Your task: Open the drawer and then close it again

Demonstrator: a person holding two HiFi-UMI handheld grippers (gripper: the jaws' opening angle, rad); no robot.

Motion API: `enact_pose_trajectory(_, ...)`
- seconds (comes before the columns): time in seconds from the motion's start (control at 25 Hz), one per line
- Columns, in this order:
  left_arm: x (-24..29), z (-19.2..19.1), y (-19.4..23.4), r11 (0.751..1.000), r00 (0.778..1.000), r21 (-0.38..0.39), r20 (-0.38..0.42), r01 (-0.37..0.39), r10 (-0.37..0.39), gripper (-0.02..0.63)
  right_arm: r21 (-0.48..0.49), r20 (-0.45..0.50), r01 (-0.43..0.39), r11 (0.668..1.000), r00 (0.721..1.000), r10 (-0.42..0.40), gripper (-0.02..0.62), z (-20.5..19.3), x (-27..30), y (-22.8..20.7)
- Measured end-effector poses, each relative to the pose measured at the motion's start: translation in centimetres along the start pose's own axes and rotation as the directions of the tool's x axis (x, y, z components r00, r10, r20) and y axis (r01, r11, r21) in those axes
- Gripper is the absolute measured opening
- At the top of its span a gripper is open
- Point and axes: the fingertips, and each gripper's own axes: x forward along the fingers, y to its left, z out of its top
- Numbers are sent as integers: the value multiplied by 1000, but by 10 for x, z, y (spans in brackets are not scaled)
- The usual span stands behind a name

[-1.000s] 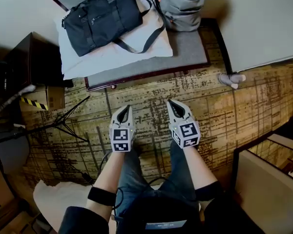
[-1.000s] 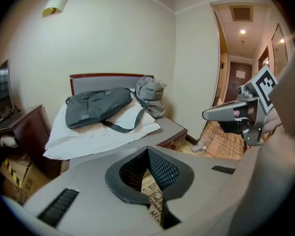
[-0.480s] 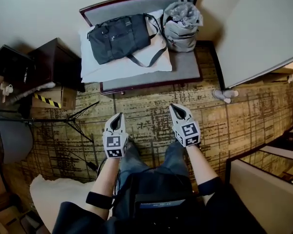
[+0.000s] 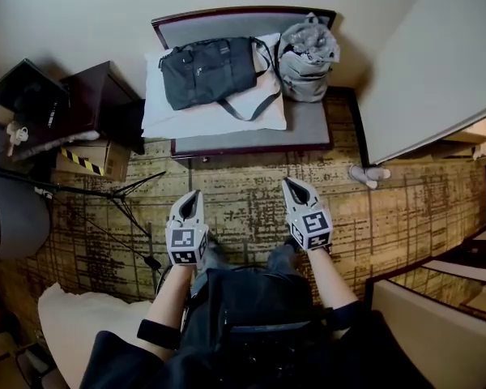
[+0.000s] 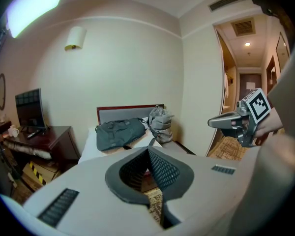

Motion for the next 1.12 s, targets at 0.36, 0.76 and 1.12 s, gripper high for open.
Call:
enact_pose_trajectory(0.36, -1, 0, 3, 999, 1000, -42, 7, -18, 18, 2, 0, -13, -10, 1000, 1000, 10, 0, -5, -7, 5)
enact_pose_trajectory(0.76, 7, -15, 11, 995, 999, -93, -27, -26, 23, 3, -13, -36, -51, 999, 998, 51, 0, -8, 8, 18)
enact_pose_trajectory(1.12, 33, -54, 33, 968, 997, -250, -77, -15, -5, 13, -37, -81, -146, 989, 987, 142, 0, -21, 50, 53)
